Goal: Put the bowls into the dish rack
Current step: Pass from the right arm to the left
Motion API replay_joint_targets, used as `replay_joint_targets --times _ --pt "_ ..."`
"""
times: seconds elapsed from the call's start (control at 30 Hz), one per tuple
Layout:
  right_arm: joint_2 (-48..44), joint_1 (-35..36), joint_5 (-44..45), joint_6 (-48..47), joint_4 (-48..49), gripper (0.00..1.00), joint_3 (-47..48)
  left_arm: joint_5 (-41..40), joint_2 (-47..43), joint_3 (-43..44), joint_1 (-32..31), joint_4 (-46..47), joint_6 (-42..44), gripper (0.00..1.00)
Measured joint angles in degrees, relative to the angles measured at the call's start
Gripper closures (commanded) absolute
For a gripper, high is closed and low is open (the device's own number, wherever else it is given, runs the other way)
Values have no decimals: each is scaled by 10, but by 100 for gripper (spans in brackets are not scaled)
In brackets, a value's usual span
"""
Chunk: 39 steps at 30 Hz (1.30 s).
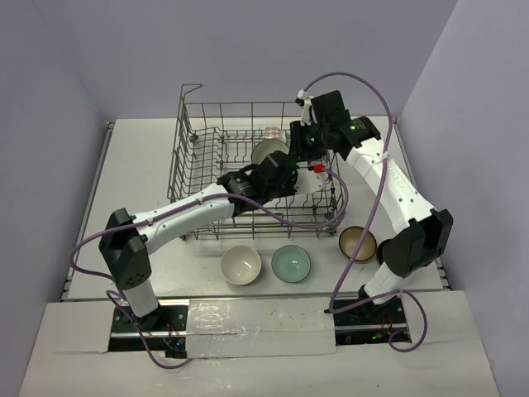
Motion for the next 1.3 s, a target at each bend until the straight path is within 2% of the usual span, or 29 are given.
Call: replay_joint_targets --times 0.4,0.73,0.87,1.03,1.3 --pt "4 -6 -39 14 1 43 -8 42 2 0 19 -20 -23 100" --pt "10 -8 -108 27 12 41 21 87 26 4 32 -32 -30 100" --pt "10 -9 -96 37 20 41 23 103 36 4 37 -37 -33 100" --pt "10 -22 -32 58 23 39 42 115 37 17 40 -54 -47 100" --pt "10 -122 -4 107 47 38 106 145 26 34 51 -62 -74 100"
